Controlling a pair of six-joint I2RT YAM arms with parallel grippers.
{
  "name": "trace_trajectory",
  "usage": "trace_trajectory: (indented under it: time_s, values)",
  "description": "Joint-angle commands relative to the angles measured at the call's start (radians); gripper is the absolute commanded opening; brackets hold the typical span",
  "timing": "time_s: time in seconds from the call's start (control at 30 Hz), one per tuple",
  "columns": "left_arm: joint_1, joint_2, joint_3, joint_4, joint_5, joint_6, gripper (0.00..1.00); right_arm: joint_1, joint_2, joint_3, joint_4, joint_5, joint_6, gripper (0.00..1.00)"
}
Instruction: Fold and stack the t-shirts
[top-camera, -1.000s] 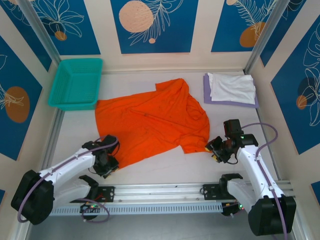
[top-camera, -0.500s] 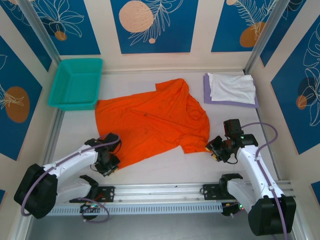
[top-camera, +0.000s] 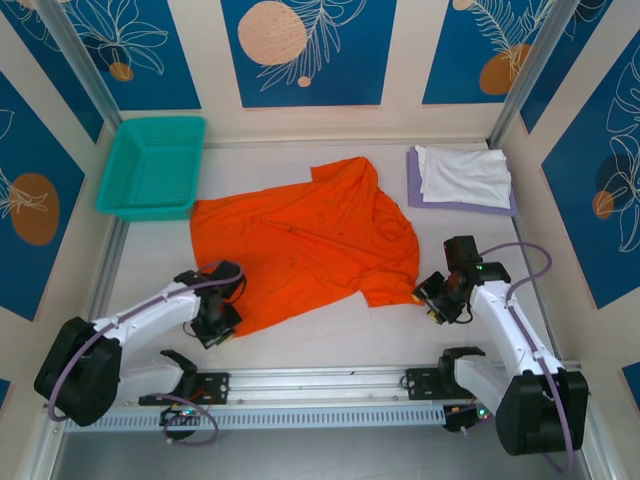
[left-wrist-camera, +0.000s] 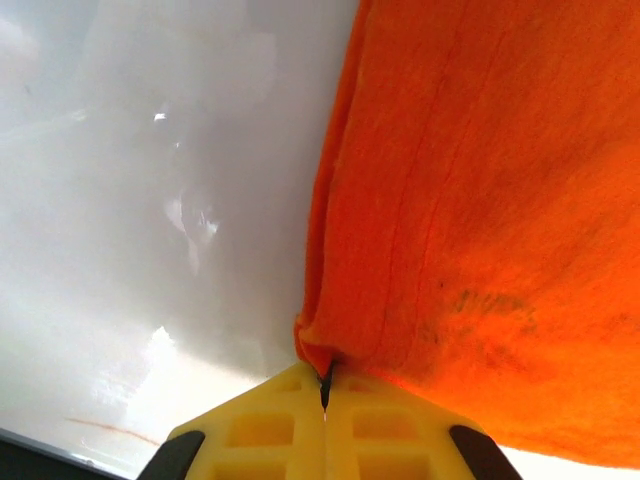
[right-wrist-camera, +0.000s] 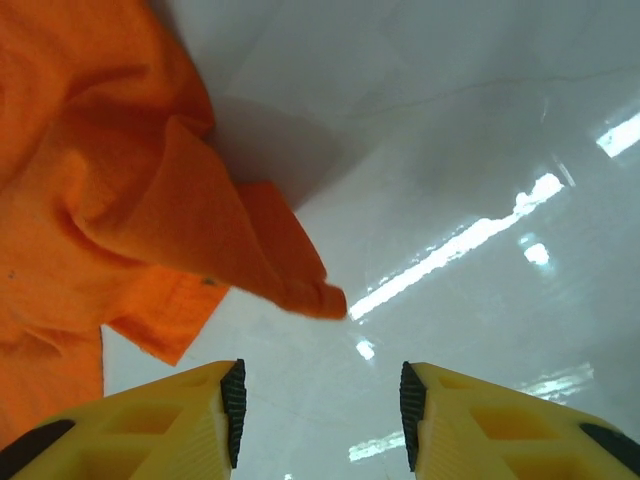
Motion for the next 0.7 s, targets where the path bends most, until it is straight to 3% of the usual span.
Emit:
trace_trajectory:
  time_s: [0.0, 0.13, 0.43, 0.67]
  values:
    - [0.006, 0.009, 0.031, -0.016, -0.059, 0.030, 0.00, -0.008, 0.022, -0.039, 0.080, -0.005, 0.026, 0.47]
    - [0.005, 0.020, 0.055, -0.023, -0.063, 0.047, 0.00, -0.009, 0.022, -0.068, 0.178, 0.006, 0.016, 0.42]
    - [0.006, 0.031, 0.136, -0.077, -0.127, 0.109, 0.00, -0.009, 0.055, -0.047, 0.199, 0.011, -0.018, 0.05]
    - [0.006, 0.028, 0.224, -0.131, -0.195, 0.163, 0.00, 0.027, 0.023, 0.113, 0.125, -0.006, -0.064, 0.00]
